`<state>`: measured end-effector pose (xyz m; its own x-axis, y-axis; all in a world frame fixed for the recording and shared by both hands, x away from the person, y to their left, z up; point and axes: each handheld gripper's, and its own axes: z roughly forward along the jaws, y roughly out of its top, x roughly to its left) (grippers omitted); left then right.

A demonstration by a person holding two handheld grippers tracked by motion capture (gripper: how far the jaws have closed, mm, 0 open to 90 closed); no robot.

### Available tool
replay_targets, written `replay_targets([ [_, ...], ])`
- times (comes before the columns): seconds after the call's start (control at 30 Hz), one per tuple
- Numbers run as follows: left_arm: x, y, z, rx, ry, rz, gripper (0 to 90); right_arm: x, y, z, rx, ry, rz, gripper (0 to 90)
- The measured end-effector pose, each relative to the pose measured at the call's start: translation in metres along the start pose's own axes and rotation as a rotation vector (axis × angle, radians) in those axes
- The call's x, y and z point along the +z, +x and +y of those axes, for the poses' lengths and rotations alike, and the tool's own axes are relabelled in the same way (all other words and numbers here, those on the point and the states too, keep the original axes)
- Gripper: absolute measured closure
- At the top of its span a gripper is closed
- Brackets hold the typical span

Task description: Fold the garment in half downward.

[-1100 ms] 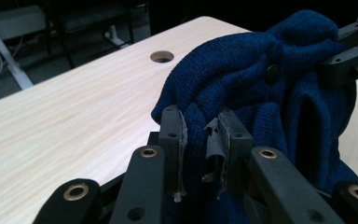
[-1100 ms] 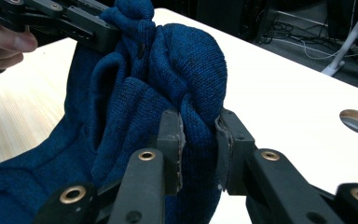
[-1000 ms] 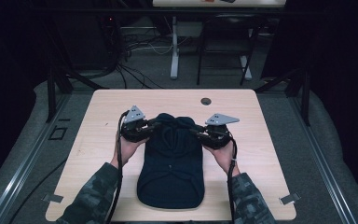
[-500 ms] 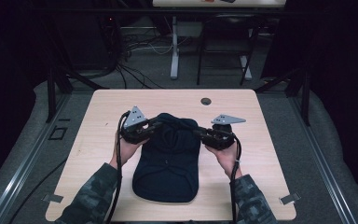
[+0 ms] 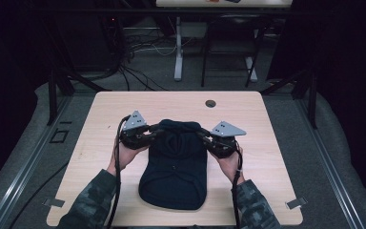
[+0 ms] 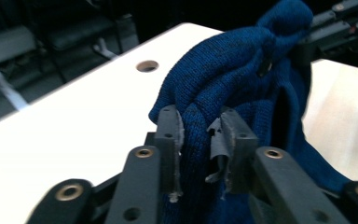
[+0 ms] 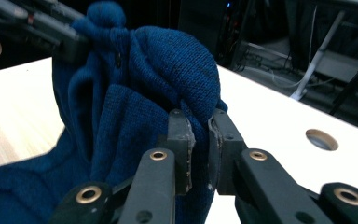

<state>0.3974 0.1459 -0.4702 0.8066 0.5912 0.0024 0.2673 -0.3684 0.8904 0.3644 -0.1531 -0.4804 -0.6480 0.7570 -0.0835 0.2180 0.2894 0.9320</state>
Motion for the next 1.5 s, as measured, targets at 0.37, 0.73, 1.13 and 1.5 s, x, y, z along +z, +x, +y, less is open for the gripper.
replay_targets([
  [0.37, 0.006, -0.013, -0.013, 0.070, 0.041, 0.047, 75.3, 0.000, 0.000, -0.002, -0.065, 0.010, 0.014, 80.3],
  [0.73, -0.003, -0.038, -0.024, 0.228, 0.034, 0.188, 76.3, -0.002, 0.005, -0.008, -0.061, 0.089, 0.063, 78.7],
  [1.13, -0.008, -0.046, -0.024, 0.267, 0.013, 0.192, 76.5, -0.009, 0.007, -0.013, -0.054, 0.153, 0.102, 74.6],
  [1.5, -0.011, -0.057, -0.035, 0.308, 0.013, 0.200, 75.1, -0.016, 0.018, -0.026, -0.088, 0.204, 0.108, 73.5],
])
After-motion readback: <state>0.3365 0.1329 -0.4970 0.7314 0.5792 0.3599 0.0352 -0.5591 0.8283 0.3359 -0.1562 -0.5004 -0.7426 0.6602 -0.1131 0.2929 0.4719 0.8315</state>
